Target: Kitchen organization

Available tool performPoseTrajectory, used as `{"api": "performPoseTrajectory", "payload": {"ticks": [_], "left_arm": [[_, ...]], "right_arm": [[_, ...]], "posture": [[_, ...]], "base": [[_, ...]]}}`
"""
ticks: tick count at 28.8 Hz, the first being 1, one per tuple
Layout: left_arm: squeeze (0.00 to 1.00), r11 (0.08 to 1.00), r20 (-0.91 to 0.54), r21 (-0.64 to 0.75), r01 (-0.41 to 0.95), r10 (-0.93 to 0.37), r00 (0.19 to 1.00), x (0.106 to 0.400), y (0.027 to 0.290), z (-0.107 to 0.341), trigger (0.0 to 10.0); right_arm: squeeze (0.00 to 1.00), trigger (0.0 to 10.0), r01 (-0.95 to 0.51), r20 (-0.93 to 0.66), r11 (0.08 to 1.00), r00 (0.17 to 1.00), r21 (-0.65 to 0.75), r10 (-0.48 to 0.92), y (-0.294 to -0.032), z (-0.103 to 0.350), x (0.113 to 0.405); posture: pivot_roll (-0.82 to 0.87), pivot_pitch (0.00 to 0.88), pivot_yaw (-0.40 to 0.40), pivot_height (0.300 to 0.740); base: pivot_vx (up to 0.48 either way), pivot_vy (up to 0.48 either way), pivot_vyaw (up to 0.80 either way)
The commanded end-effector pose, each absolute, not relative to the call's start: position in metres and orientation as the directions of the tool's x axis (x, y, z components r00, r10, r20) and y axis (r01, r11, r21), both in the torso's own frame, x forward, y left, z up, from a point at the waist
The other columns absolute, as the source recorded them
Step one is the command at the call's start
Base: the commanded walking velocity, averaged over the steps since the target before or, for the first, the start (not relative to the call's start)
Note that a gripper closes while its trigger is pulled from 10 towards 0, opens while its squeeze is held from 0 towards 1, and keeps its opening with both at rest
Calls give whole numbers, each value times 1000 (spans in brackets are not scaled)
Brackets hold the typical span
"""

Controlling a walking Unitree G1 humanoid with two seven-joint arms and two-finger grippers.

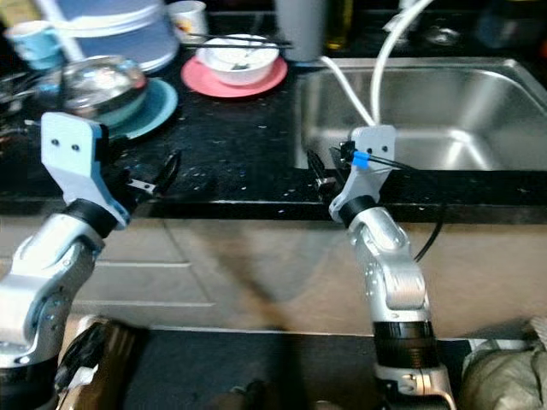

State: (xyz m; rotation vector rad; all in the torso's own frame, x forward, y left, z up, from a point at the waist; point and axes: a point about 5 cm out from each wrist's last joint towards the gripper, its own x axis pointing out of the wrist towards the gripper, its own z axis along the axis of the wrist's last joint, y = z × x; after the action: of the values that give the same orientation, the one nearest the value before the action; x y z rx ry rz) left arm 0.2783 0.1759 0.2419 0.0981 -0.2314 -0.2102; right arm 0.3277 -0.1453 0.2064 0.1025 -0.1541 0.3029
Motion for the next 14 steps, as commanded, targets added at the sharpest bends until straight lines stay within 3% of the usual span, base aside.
{"api": "performPoseTrajectory", "payload": {"ticks": [1, 5, 14], "left_arm": [[0, 973, 196, 132, 191, -214, 957, 277, 178, 239, 10000], [0, 971, 198, 135, 196, -220, 955, 278, 178, 241, 10000], [0, 975, 201, 118, 190, -210, 957, 283, 182, 249, 10000]], "right_arm": [[0, 10000, -318, 162, 944, 939, 85, 302, -141, 205, 328], [0, 10000, -310, 179, 948, 939, 70, 294, -143, 209, 330], [0, 10000, -207, 296, 977, 938, 52, 183, -160, 249, 340]], "posture": [[52, 107, -25, 740], [52, 107, -23, 740], [59, 113, -22, 740]], "base": [[0, 0, 800], [0, 0, 644], [0, 0, 0]]}}
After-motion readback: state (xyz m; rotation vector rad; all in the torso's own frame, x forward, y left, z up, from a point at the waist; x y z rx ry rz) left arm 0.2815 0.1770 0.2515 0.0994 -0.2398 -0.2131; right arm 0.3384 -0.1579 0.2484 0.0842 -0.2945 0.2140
